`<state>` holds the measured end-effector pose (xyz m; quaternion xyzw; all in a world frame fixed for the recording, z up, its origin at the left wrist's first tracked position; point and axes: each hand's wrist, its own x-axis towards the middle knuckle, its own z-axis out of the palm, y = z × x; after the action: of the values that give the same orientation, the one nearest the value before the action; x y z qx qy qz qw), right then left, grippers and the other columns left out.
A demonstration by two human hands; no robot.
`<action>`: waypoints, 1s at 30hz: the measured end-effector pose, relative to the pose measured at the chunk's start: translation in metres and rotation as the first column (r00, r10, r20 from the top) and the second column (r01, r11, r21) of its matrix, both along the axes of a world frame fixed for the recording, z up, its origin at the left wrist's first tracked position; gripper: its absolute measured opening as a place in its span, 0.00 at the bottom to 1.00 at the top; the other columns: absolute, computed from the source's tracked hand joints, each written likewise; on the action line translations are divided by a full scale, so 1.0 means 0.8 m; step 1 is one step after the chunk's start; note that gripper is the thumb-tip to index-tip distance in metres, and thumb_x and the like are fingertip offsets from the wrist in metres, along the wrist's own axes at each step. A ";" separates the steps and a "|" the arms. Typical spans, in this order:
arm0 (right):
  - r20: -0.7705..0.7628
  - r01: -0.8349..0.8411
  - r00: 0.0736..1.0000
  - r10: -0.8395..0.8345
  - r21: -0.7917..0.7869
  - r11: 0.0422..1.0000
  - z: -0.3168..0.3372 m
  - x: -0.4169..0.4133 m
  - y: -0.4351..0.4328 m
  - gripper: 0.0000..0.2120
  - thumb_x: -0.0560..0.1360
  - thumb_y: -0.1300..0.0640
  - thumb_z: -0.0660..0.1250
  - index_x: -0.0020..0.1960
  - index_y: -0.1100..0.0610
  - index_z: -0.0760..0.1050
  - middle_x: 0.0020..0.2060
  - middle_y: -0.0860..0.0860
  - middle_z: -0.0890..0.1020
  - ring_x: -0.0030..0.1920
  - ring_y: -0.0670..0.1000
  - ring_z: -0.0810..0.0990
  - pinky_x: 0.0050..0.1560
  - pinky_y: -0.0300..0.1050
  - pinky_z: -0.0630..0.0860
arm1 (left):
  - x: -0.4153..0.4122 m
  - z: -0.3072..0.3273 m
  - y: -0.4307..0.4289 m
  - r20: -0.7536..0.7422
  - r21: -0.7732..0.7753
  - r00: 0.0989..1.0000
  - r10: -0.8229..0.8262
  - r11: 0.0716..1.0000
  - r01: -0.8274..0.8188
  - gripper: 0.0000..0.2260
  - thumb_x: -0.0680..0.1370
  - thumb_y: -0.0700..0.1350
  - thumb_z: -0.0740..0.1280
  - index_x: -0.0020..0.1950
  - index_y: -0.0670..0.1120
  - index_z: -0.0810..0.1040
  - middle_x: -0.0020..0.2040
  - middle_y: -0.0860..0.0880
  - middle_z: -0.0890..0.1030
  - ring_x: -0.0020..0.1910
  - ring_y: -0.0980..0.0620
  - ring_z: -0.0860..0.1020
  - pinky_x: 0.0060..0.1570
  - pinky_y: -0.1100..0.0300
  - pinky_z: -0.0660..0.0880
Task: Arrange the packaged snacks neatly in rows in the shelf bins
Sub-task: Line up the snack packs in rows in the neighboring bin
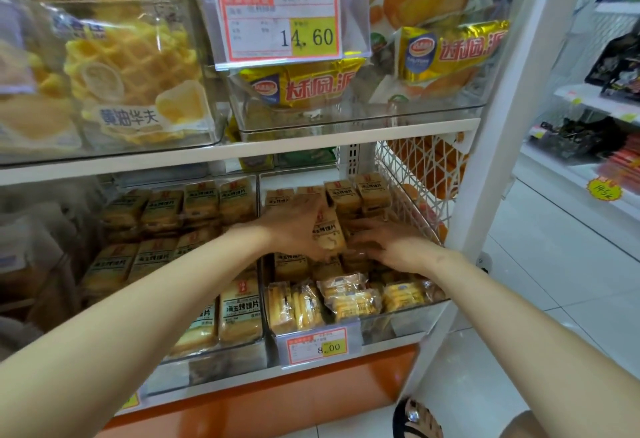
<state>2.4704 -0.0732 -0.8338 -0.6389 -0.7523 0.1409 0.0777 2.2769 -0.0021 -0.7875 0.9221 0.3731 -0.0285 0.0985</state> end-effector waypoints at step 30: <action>-0.188 0.128 0.973 -0.131 -0.028 0.991 -0.001 0.003 -0.016 0.19 0.76 0.59 0.65 0.66 0.49 0.70 0.71 0.48 0.66 0.68 0.51 0.67 0.67 0.42 0.65 | 0.018 -0.062 0.025 -0.233 0.223 0.964 -0.131 0.957 0.184 0.38 0.70 0.62 0.68 0.71 0.44 0.57 0.70 0.45 0.57 0.70 0.45 0.54 0.70 0.50 0.52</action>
<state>2.4728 -0.0859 -0.8347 -0.6709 -0.6969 0.2017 0.1531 2.2911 0.0181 -0.8368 0.9455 0.3073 -0.0907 -0.0586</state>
